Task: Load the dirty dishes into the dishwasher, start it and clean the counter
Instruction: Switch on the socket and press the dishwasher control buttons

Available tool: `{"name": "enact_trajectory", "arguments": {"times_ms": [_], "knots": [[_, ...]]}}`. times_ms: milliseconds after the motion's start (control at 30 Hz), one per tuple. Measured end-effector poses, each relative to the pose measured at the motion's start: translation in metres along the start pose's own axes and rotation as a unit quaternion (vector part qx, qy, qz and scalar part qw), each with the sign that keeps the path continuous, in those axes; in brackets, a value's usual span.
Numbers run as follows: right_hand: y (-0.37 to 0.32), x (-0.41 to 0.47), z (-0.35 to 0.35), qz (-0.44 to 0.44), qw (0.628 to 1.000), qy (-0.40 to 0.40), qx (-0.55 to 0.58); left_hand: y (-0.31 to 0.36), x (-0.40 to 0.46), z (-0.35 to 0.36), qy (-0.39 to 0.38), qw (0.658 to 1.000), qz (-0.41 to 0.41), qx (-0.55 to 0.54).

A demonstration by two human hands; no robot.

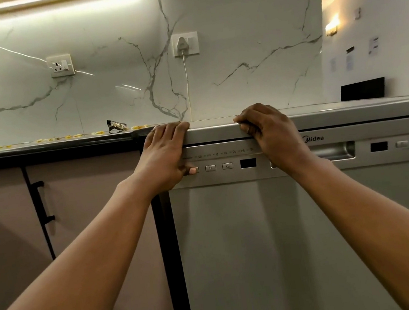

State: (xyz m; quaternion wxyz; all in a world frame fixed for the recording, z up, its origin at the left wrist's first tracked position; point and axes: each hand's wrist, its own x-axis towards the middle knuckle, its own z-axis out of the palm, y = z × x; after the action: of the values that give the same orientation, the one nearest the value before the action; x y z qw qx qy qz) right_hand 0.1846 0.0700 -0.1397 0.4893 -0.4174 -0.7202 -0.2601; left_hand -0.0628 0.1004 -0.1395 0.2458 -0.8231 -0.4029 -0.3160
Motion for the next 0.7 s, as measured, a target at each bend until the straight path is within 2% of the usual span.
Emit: {"name": "enact_trajectory", "arguments": {"times_ms": [133,233,333,433,533,700], "knots": [[-0.001,0.0,0.002,0.005,1.0,0.016,0.006,0.005,0.0,0.001,0.011,0.999,0.003,0.036],[-0.004,0.002,-0.003,0.013,1.0,-0.008,-0.001,0.008,0.0,-0.002,-0.001,0.999,0.002,0.047],[-0.004,0.004,-0.014,0.001,0.998,-0.056,-0.009,0.003,0.0,-0.01,-0.051,0.998,0.006,0.026],[0.013,-0.001,-0.028,0.012,0.991,-0.085,-0.101,-0.003,0.002,-0.017,-0.099,0.994,0.017,0.03],[0.03,-0.011,-0.037,0.045,0.988,-0.079,-0.124,-0.001,-0.001,-0.014,-0.083,0.994,0.022,0.067],[0.033,-0.012,-0.029,0.026,0.988,-0.044,-0.145,-0.003,-0.004,-0.006,-0.032,0.997,0.026,0.064]]}}
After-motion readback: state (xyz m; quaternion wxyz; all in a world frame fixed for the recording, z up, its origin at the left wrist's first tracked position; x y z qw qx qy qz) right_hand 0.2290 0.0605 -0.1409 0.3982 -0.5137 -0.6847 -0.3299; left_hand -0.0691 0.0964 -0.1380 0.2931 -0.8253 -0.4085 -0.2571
